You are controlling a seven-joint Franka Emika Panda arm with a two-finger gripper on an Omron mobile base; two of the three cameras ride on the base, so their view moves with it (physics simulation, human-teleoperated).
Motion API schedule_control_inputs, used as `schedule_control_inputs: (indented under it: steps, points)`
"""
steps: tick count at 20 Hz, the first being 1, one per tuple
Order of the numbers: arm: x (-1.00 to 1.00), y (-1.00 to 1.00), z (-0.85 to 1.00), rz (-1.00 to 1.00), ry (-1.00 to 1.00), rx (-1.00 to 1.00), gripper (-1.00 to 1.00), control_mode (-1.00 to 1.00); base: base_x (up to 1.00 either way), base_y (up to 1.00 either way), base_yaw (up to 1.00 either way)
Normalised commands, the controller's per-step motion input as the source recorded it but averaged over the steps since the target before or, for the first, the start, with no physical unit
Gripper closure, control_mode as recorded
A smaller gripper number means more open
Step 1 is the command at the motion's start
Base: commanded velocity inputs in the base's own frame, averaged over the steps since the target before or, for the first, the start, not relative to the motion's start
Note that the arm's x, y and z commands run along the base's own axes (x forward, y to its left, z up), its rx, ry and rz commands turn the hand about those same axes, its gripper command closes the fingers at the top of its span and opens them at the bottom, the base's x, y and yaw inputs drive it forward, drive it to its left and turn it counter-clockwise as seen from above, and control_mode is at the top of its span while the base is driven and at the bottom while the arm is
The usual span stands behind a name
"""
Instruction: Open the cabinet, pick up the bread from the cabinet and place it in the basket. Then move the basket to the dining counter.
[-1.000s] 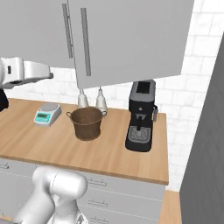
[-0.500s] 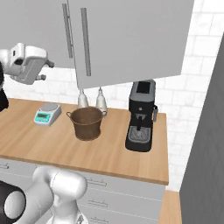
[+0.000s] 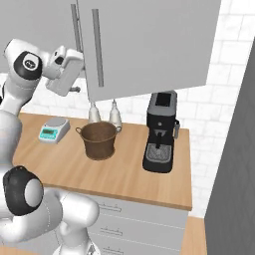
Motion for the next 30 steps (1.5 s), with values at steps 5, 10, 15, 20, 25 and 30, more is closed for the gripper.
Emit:
schedule_control_inputs:
  steps: [5,10,15,20,25,30]
  points:
    - [0.16,-0.61,-0.17,0.00,0.09,0.00,-1.00,-1.00,0.00,0.00,0.00]
    - [-0.28,-0.68,0.00,0.00,0.00,0.00,-1.00,-1.00,0.00,0.00,0.00]
    - [-0.60,-0.83,0.00,0.00,-0.02,0.00,-1.00,-1.00,0.00,0.00,0.00]
    - [-0.65,-0.94,0.04,0.00,-0.10,0.02,-1.00,-1.00,0.00,0.00,0.00]
    - [-0.52,-1.00,0.23,0.00,-0.14,0.08,-1.00,-1.00,0.00,0.00,0.00]
    - [-0.32,-0.83,0.17,0.00,-0.12,0.18,-1.00,-1.00,0.00,0.00,0.00]
